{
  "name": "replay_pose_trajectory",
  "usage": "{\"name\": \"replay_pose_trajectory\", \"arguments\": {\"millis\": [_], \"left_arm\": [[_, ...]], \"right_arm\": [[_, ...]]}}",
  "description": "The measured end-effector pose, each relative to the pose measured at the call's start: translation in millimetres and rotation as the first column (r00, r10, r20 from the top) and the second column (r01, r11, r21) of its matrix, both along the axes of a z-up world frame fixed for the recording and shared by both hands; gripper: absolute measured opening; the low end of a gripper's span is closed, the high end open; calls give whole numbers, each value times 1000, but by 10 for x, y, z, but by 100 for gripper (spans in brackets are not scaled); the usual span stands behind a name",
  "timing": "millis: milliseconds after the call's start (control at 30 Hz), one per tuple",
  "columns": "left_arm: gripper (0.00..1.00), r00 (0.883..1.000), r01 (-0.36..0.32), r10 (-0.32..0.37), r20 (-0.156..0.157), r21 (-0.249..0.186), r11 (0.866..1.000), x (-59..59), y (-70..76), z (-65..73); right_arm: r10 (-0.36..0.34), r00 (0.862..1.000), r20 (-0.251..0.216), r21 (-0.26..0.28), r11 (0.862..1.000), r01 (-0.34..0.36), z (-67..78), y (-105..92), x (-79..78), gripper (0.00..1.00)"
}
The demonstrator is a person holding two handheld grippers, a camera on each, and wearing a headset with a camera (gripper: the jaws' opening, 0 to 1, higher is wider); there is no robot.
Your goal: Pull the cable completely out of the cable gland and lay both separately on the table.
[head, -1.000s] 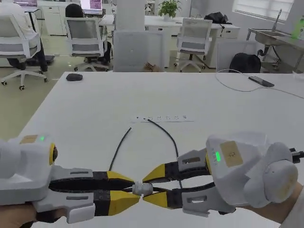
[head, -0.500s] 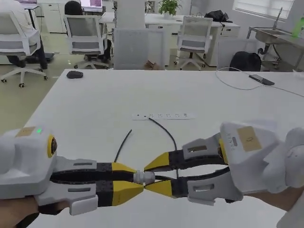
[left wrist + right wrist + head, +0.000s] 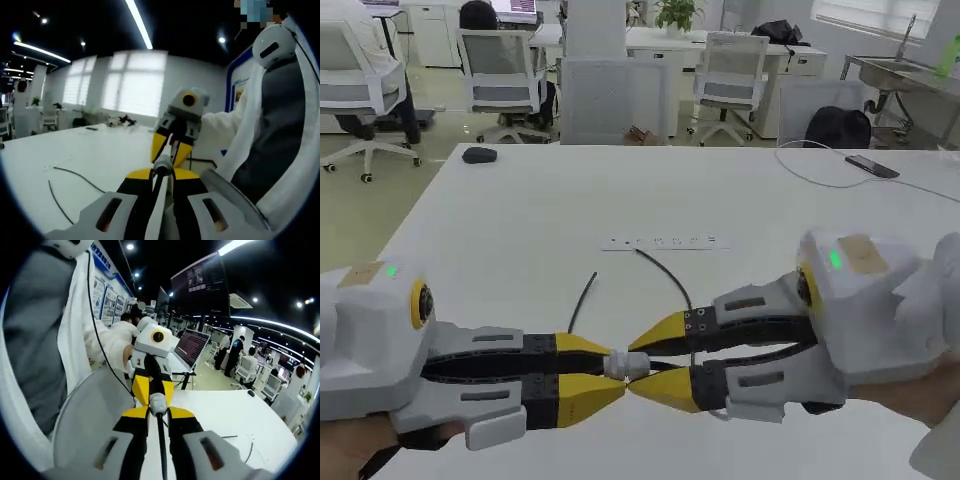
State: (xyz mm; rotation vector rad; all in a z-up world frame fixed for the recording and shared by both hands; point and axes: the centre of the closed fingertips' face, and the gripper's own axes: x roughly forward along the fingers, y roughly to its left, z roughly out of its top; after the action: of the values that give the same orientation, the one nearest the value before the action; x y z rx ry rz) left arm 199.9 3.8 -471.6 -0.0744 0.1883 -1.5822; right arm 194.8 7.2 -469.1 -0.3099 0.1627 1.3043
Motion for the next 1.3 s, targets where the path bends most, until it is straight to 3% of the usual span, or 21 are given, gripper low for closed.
{"name": "replay_pose_trajectory", "arguments": {"millis": [100,233,333,567,667,733,900,1200,1233,1300], "left_arm": [[15,1000,-4,4,20,-1,1000,7,-4,6],[15,999,-7,8,41,-15,1000,1,-26,42],[15,1000,-10,11,27,-44,999,4,-40,91],[15,999,0,2,39,-47,999,-13,-67,100],[15,999,12,-9,46,-50,999,-39,-66,116],[16,999,13,-12,32,-51,999,-45,-64,122],[16,1000,-1,1,1,-77,997,-28,-40,142],[16,998,4,-10,-57,-102,995,-16,-2,187],[16,997,11,-18,-69,-98,995,-23,4,187],[15,991,30,-39,-129,-75,997,-46,21,170]], "right_arm": [[-4,993,-120,91,996,15,40,-43,15,14],[1,983,-183,161,987,29,75,-72,19,14],[5,982,-191,185,982,31,79,-76,7,14],[8,980,-198,198,980,32,90,-38,-39,12],[13,975,-222,203,979,34,110,-30,-69,11],[13,971,-238,206,978,37,113,-26,-76,11],[14,947,-322,244,967,68,131,-17,-56,10],[31,929,-368,264,962,72,161,4,-52,10],[36,929,-369,264,962,68,162,10,-59,10],[36,940,-338,254,966,54,162,40,-83,10]]}}
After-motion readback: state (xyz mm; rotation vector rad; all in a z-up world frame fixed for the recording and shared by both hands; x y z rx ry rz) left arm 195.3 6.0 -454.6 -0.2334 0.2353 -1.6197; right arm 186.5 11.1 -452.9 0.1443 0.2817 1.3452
